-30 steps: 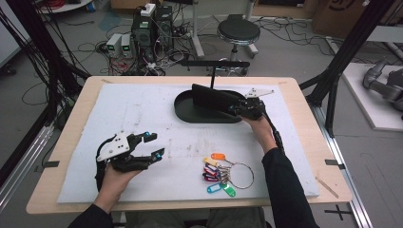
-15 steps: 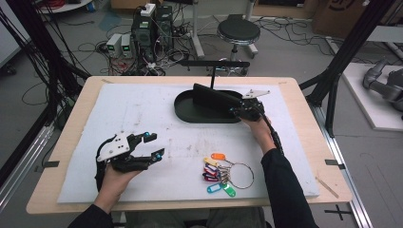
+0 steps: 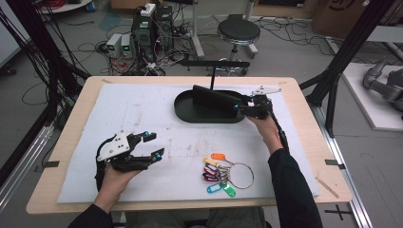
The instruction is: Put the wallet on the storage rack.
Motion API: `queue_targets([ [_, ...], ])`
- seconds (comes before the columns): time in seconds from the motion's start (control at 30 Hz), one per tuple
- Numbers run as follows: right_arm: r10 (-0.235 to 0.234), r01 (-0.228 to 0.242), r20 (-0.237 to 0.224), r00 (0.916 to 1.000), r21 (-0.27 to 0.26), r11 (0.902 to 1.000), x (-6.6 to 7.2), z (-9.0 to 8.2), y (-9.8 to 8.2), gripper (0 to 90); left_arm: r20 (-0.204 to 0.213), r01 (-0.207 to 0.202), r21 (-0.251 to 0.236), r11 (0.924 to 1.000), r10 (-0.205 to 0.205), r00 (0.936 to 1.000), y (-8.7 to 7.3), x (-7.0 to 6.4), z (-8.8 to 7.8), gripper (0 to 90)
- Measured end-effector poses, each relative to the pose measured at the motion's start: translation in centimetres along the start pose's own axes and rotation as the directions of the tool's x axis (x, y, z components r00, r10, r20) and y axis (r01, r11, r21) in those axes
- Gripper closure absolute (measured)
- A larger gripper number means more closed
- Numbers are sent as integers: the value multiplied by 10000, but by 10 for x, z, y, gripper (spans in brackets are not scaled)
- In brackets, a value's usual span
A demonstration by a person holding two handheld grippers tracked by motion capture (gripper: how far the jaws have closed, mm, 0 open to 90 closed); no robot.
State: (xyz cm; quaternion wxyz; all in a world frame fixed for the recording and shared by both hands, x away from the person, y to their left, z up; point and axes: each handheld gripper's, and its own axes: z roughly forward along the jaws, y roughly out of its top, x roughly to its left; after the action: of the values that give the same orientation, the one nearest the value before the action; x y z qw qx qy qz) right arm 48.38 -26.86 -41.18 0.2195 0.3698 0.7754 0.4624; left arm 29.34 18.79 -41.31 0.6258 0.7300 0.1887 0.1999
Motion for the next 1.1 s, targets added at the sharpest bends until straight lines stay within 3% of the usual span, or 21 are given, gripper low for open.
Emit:
queue_targets([
  [0.33,-9,-1,-176,9998,-552,9985,-4,-54,4,307,-375,151,133,9998,-146,9992,0,7,6,345],
  [0.63,-382,302,-657,9971,-1183,9925,10,-99,-3,302,-699,411,371,9985,-384,9968,7,19,18,306],
  [0.77,-462,365,-650,9968,-1424,9891,12,-116,-9,293,-1331,647,642,9958,-557,9895,6,25,18,306],
  [0.93,-239,119,-752,9969,-1564,9876,15,-131,-20,280,-1887,827,799,9934,-664,9798,1,31,14,306],
  [1.1,31,-121,-530,9986,-1702,9853,21,-141,-34,258,-2144,885,897,9920,-675,9744,-3,31,10,306],
])
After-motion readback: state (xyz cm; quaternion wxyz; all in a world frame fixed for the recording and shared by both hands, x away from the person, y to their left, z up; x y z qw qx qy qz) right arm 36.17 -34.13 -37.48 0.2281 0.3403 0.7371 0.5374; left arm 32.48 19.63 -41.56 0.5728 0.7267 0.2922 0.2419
